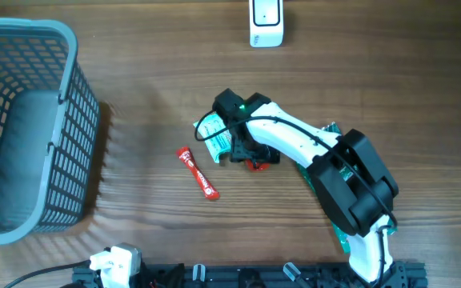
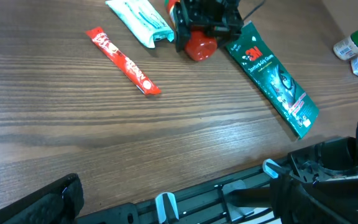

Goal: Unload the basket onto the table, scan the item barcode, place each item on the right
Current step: 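Grasp the red chili sauce bottle with the right gripper and lift, then carry the bottle up and hold it at the white scanner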

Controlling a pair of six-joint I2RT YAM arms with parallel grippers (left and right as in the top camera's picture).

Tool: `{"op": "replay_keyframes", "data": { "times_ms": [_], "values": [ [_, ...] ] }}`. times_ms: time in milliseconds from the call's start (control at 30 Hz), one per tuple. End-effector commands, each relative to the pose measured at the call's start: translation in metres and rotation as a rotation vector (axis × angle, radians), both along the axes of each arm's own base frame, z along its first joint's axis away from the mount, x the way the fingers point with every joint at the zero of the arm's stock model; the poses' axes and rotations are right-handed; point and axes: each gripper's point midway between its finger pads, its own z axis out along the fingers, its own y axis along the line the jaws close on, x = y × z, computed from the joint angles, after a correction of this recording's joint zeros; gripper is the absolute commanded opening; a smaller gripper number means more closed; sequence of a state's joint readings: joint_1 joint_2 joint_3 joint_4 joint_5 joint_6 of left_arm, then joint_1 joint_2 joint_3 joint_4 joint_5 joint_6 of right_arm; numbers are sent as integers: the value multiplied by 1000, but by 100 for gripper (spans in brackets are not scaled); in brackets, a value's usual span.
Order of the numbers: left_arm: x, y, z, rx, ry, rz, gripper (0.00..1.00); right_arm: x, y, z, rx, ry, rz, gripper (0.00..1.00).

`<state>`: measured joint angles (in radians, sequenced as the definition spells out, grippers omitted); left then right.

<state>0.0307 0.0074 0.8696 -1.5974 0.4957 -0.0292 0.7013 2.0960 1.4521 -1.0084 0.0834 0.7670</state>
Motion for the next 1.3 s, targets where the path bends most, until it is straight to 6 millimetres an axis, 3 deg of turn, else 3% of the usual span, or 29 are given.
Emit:
{"op": "replay_keyframes", "data": {
  "times_ms": [0, 67, 333, 433, 533, 700, 800, 900, 1133, 1267],
  "values": [
    [0, 0, 1, -2, -4, 0, 100, -13, -21, -20, -77, 38, -19, 69],
    [0, 0, 1, -2, -4, 0, 100, -11, -20, -20, -70, 35, 3, 61],
    [0, 0, 1, -2, -4, 0, 100, -15, -7, -20, 90, 140, 104, 59],
    [0, 0, 1, -2, -4, 0, 100, -6, -9, -13, 184, 157, 174, 51],
    [0, 0, 1, -2, -4, 0, 100, 5, -8, 4, 276, 124, 255, 50],
    [0, 0, 1, -2, -4, 0, 100, 20, 3, 61, 438, -21, 490, 50],
    [0, 0, 1, -2, -4, 0, 100, 16, 16, 102, 546, -110, 641, 50],
    [0, 0, 1, -2, -4, 0, 100, 4, 29, 129, 660, -143, 720, 48],
    [0, 0, 1, -2, -4, 0, 100, -13, 25, 146, 684, -134, 756, 47],
    [0, 0, 1, -2, -4, 0, 100, -36, 31, 168, 793, -121, 835, 47]
  ]
}}
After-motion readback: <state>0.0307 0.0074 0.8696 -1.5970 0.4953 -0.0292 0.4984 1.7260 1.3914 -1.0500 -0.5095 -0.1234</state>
